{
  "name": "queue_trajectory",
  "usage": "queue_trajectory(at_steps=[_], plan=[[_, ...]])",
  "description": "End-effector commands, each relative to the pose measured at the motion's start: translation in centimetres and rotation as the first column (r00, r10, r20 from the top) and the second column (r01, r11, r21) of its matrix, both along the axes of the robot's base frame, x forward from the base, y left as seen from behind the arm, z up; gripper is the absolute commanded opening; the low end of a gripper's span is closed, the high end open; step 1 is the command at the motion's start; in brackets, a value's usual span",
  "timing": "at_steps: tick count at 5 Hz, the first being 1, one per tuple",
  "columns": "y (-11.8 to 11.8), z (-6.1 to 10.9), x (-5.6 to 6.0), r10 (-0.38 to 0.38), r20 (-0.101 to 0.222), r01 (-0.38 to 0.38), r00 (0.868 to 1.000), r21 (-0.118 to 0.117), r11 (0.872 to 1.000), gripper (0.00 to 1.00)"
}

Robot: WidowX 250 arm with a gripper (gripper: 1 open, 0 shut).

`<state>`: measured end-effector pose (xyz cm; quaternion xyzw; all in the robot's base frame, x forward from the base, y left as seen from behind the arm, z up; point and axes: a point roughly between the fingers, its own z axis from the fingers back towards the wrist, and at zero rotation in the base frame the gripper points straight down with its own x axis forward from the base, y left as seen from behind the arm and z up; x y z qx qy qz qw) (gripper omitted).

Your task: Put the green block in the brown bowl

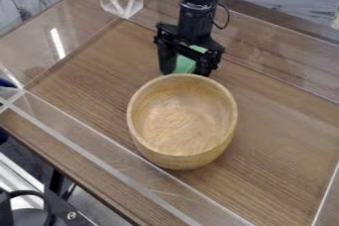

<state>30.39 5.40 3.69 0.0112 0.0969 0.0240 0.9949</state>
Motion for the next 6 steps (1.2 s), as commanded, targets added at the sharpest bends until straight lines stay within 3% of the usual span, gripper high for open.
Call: queue_trajectory(at_steps=[1, 5, 6], plan=[[0.8, 1.1, 1.2, -0.001, 0.068, 0.002, 0.998, -0.004, 1.000, 1.00], [1.3, 0.4, 2.2, -0.017, 0.104, 0.019, 0.994, -0.021, 1.000, 1.00], [1.3, 0.2, 2.4, -0.018, 0.108, 0.021, 0.994, -0.025, 0.999, 0.00]])
